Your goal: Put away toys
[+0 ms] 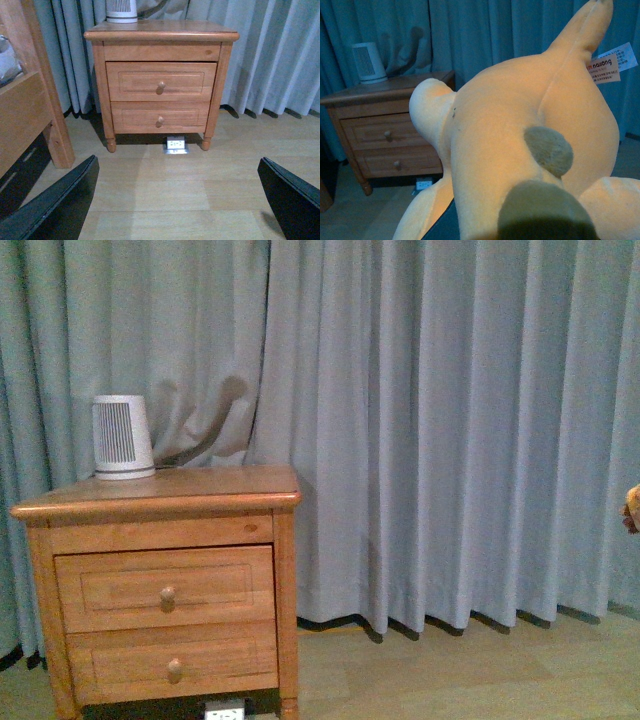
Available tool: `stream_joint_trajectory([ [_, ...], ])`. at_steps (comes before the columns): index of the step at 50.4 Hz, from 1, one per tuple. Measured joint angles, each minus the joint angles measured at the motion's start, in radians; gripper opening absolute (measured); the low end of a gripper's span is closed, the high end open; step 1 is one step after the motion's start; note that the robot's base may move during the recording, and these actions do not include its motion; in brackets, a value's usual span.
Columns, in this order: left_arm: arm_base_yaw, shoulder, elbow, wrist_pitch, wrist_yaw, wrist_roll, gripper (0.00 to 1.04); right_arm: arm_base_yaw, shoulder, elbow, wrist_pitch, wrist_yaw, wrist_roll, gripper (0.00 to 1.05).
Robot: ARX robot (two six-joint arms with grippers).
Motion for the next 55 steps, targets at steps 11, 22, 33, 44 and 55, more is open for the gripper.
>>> stream_joint_trajectory([
  [11,0.0,0.0,0.0,0.0,0.0,0.0,0.99,0.0,0.0,0.0,0.0,0.0,0.0,0.19],
  [22,0.0,0.0,0.0,0.0,-0.004,0.0,0.99,0.001,0.0,0.0,0.0,-0.011,0.0,0.19],
  [33,0.0,0.0,0.0,0.0,0.0,0.0,0.99,0.0,0.0,0.0,0.0,0.003,0.0,0.19],
  [44,0.0,0.0,0.0,0.0,0.0,0.0,0.99,0.0,0.0,0.0,0.0,-0.001,0.0,0.19],
  [55,0.0,0.0,0.0,0.0,0.0,0.0,0.99,0.0,0.0,0.0,0.0,0.0,0.0,0.19],
])
